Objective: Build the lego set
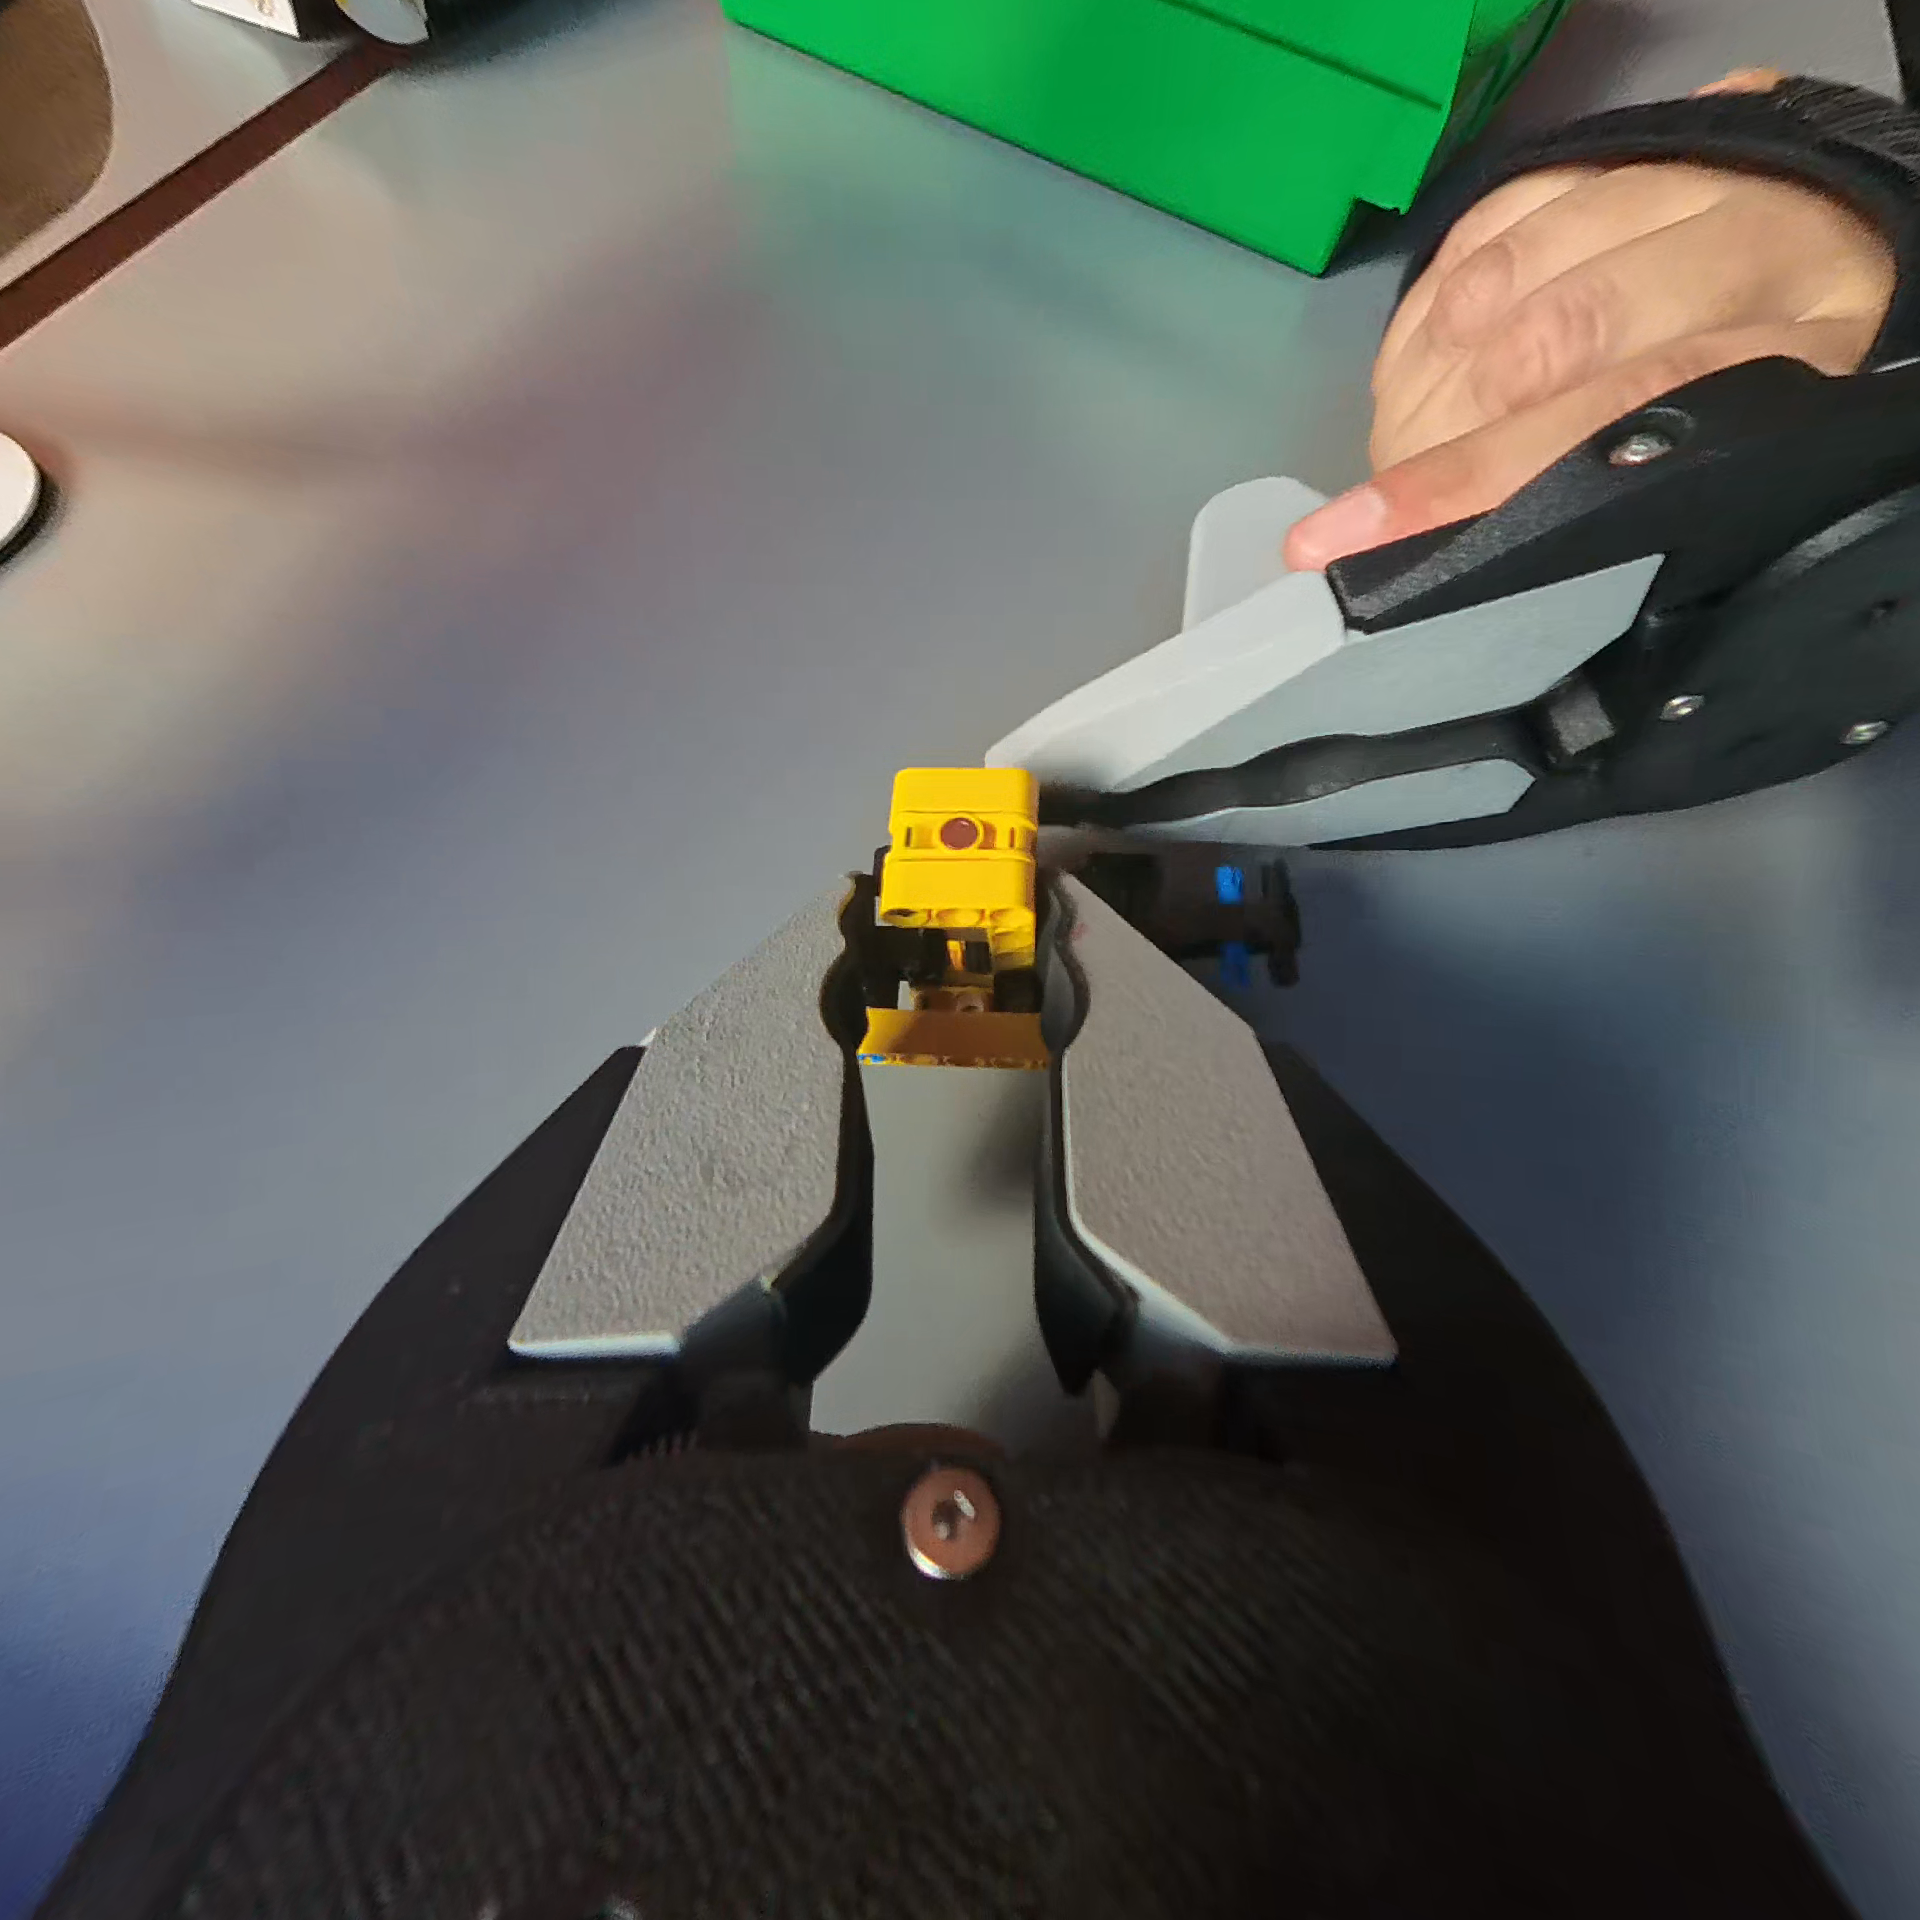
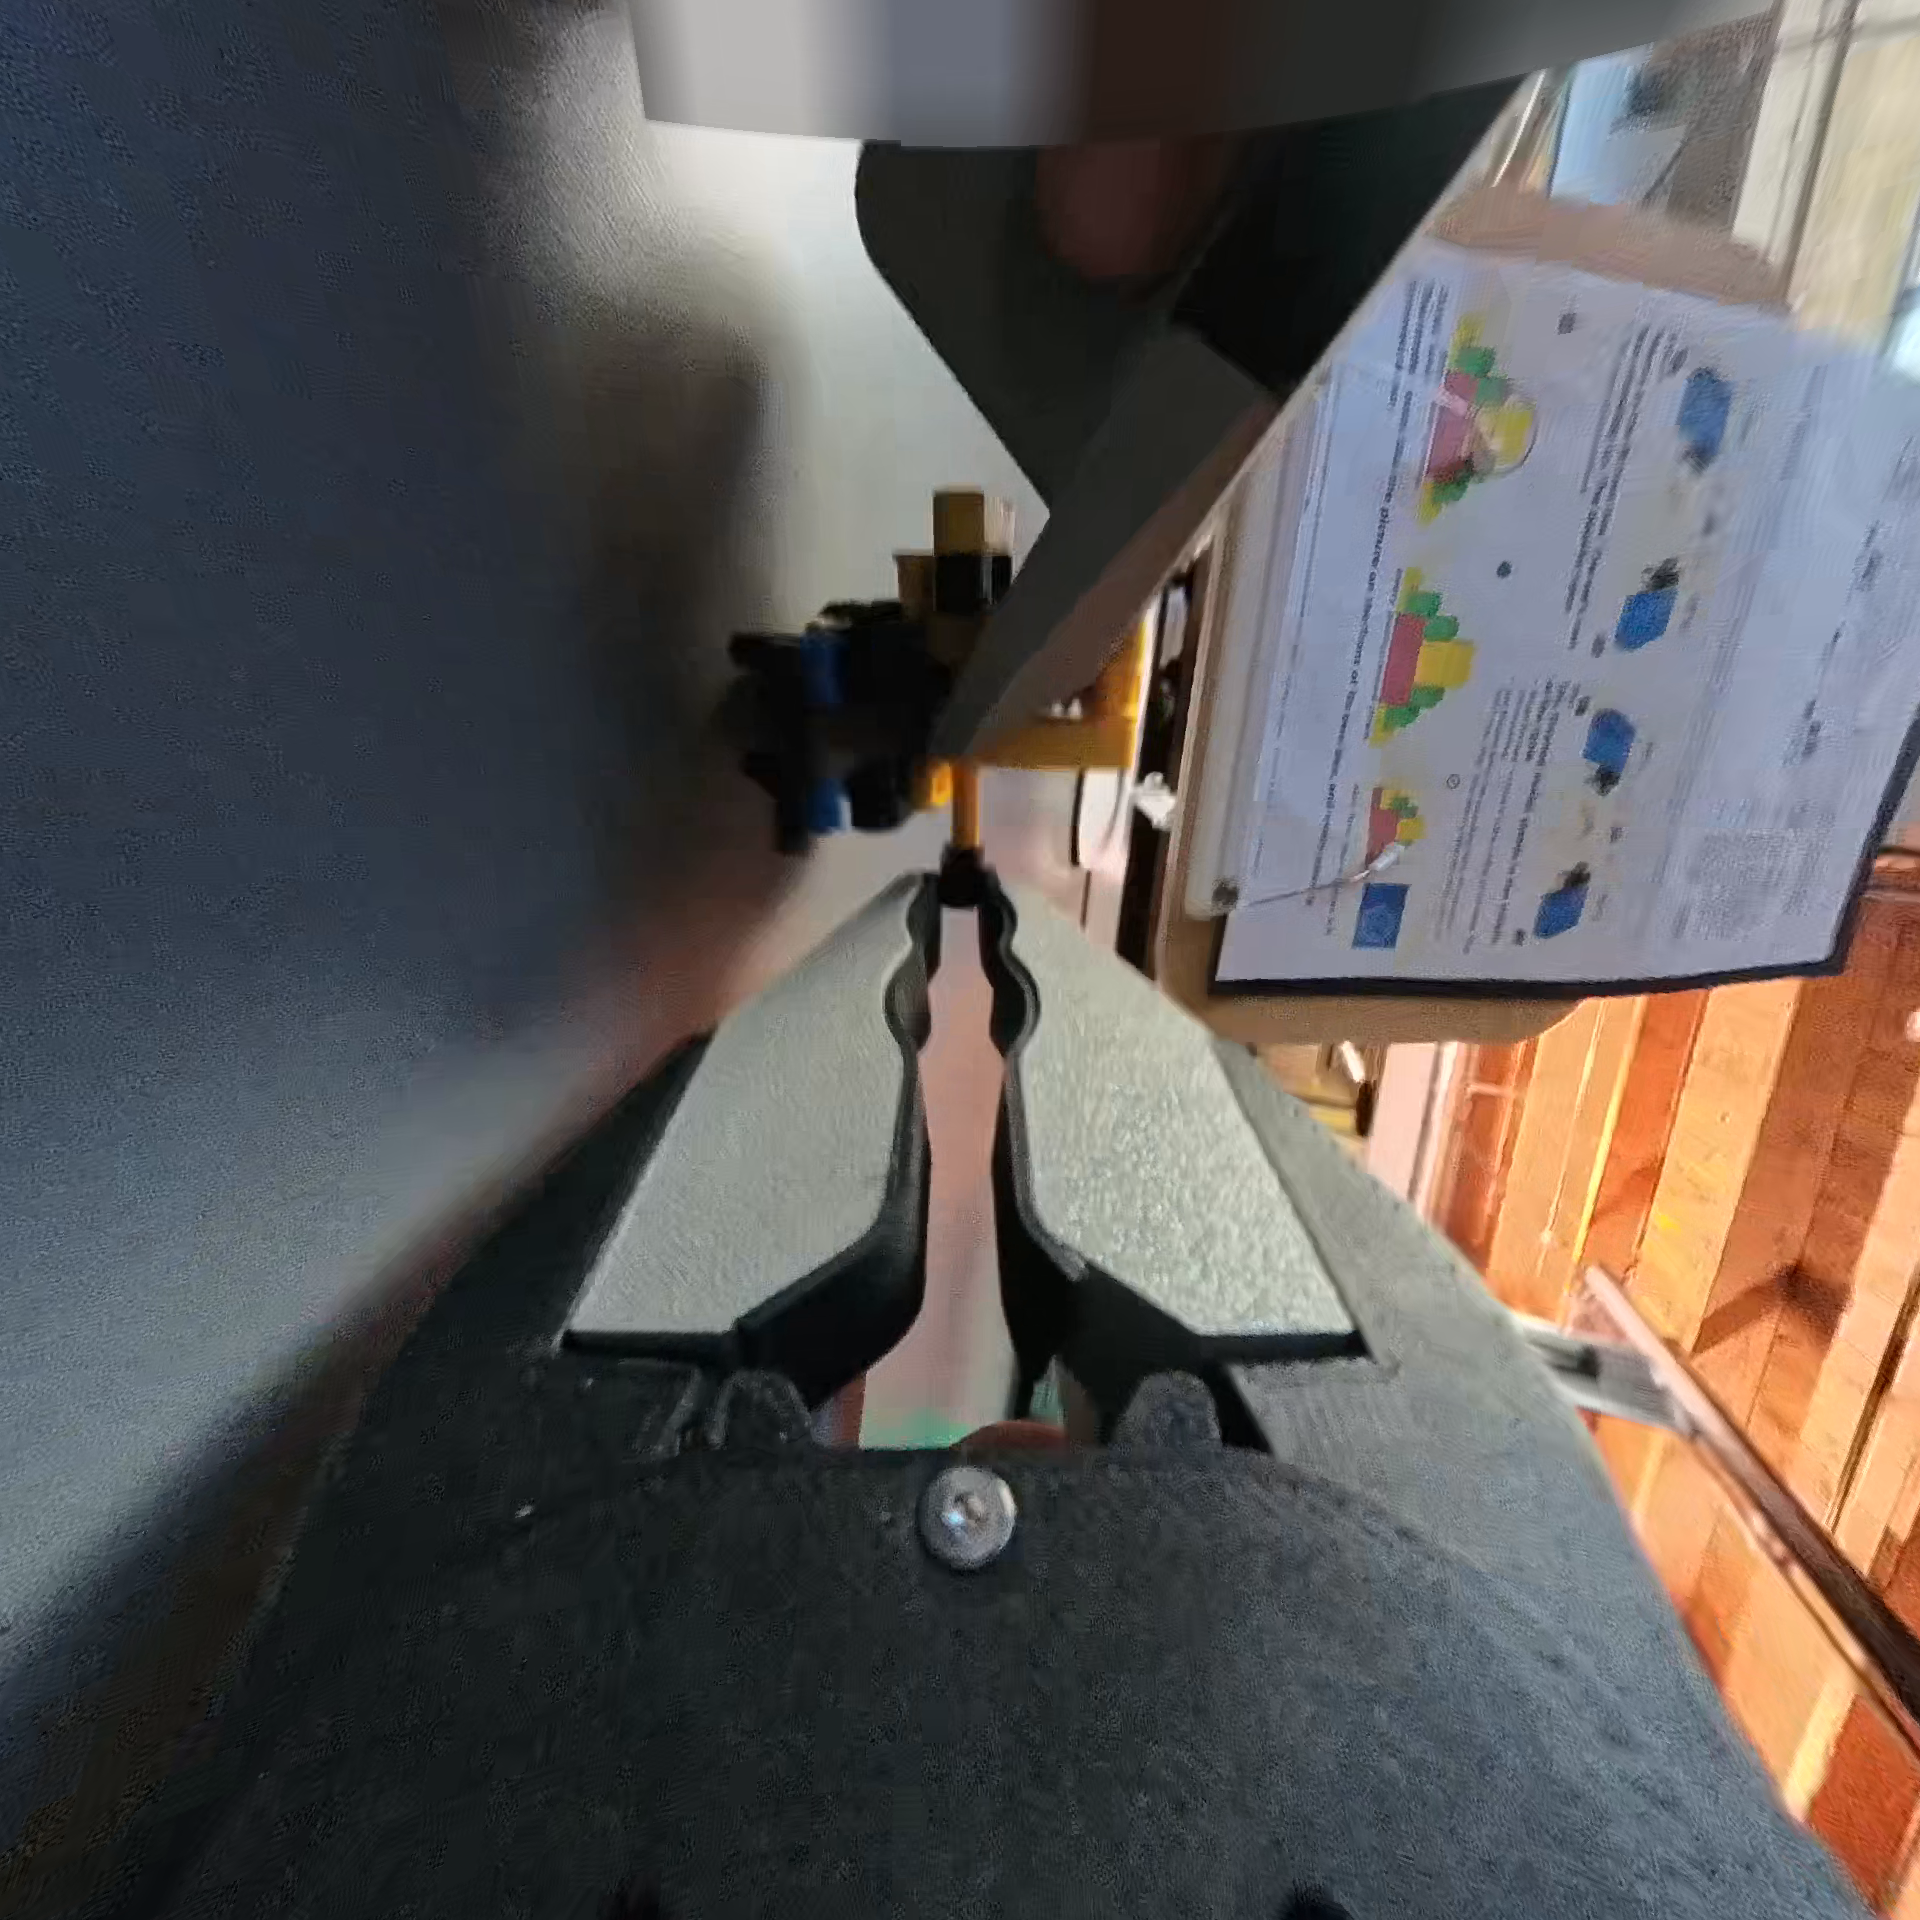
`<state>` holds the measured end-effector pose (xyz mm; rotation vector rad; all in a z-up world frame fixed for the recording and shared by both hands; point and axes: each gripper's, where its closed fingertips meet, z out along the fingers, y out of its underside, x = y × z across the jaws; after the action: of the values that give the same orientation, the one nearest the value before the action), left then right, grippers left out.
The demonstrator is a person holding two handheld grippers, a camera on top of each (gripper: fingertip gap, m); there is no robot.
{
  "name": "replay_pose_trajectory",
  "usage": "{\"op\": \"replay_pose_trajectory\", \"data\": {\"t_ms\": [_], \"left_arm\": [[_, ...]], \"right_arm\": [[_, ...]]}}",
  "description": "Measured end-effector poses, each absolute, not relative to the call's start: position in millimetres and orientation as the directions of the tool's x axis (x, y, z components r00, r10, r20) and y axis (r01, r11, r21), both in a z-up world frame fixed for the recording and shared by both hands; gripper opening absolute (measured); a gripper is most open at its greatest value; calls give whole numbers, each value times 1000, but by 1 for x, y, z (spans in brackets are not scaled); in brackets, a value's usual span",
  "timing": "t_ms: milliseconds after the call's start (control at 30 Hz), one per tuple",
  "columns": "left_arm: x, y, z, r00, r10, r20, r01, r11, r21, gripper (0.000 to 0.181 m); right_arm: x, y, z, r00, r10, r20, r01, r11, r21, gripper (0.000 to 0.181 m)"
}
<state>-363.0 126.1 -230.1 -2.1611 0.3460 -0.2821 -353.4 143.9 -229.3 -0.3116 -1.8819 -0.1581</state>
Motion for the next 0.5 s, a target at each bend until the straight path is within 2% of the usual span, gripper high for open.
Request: {"op": "replay_pose_trajectory", "data": {"t_ms": [67, 100, 167, 233, 333, 433, 500], "left_arm": [[-367, 123, -230, 939, -332, 86, -124, -563, -817, 27], [-369, 122, -230, 943, -321, 83, -119, -562, -818, 27], [-367, 119, -230, 938, -343, 59, -150, -552, -820, 27], [-363, 122, -230, 933, -358, 22, -187, -538, -822, 28], [-359, 126, -230, 930, -368, 18, -195, -532, -824, 28], [-360, 126, -230, 929, -367, 37, -179, -537, -824, 28], [-360, 126, -230, 929, -367, 53, -167, -542, -824, 28]], "right_arm": [[-343, 201, -241, -327, 206, 922, 543, 839, 6, 6], [-336, 223, -248, -331, 245, 911, 592, 806, -2, 6], [-328, 216, -246, -321, 359, 876, 515, 843, -157, 5], [-324, 212, -217, -189, 480, 857, 484, 804, -344, 6], [-301, 236, -145, 94, 566, 819, 427, 720, -546, 5], [-224, 296, -48, 496, 549, 673, 344, 587, -733, 5], [-170, 350, -35, 610, 594, 524, 340, 402, -850, 6]]}}
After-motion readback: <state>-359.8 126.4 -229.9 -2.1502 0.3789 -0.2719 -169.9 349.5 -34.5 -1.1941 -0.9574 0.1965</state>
